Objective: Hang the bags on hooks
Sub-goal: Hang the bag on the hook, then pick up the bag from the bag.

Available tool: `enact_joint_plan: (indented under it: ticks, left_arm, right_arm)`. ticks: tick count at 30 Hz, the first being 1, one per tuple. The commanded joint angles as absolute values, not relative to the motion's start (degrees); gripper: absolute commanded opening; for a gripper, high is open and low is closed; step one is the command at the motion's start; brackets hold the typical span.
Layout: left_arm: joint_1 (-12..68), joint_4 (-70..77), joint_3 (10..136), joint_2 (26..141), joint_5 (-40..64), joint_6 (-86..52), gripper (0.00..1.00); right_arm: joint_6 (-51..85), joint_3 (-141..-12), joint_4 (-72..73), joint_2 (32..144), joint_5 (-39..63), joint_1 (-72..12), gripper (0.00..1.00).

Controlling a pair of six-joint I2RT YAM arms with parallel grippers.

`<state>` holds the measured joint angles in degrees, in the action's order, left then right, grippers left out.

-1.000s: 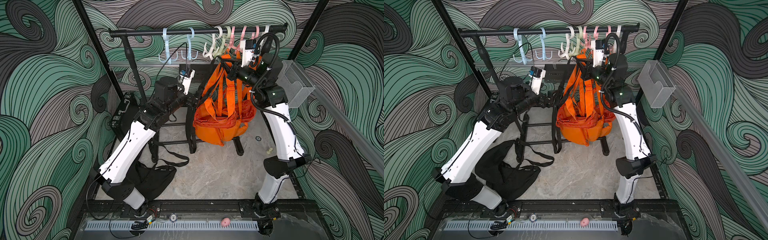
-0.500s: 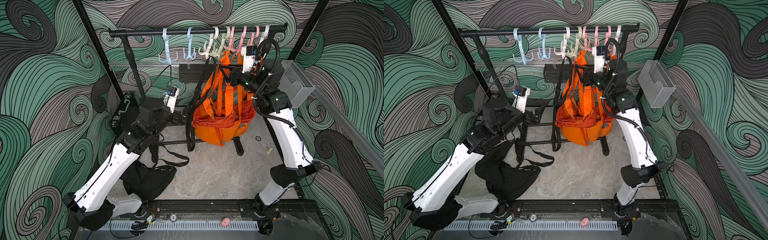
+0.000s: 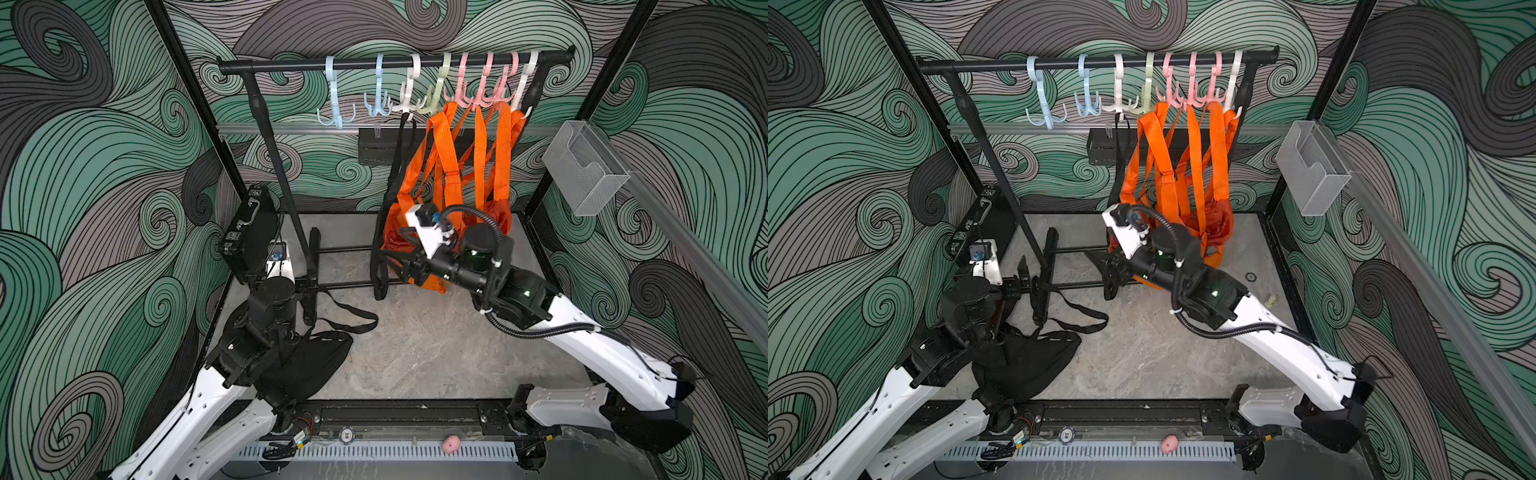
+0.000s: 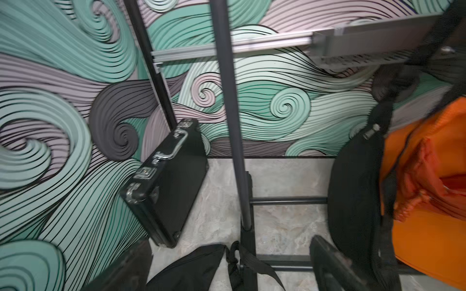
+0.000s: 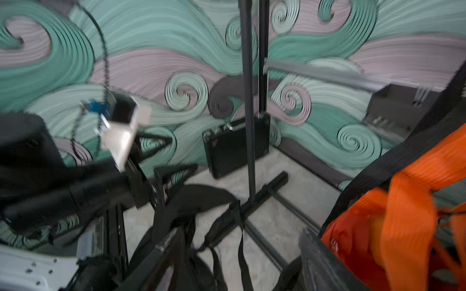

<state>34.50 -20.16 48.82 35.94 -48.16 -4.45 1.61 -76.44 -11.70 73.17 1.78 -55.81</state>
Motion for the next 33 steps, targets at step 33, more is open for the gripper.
enact_joint_plan:
  ticks: [33]
  left_arm:
    - [33.75, -10.48, 44.34, 30.86, -55.44, -5.10, 0.99]
  right_arm:
    - [6.37, -82.00, -0.96, 126.18, -6.70, -58.41, 0.56]
